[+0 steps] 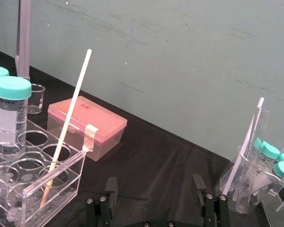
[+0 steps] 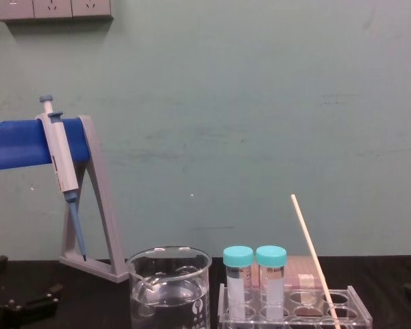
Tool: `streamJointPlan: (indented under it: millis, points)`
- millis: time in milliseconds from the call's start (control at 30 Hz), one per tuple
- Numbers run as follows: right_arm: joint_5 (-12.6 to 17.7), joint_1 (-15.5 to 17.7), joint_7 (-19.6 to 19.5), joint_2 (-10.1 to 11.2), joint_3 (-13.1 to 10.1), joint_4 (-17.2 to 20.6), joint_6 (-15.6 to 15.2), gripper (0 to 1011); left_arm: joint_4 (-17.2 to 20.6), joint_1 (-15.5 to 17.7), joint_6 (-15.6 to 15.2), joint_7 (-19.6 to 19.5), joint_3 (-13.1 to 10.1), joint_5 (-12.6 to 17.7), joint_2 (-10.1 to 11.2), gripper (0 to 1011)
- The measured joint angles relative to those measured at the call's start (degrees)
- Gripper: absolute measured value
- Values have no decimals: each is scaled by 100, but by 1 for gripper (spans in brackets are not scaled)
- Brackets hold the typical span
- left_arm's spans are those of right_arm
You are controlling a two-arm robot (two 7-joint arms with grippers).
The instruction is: Hold the thermometer with one hand and immerse one end into the beaker, then reinsert it into the test tube rack.
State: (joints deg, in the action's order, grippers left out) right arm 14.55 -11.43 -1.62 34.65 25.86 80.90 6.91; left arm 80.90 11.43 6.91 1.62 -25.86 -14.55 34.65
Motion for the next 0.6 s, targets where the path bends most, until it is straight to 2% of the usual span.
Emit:
streamJointPlan:
  millis: [600]
  points:
    - [0,0,0,0,0,0,0,1003,0,0,0,0,-1,0,0,1004]
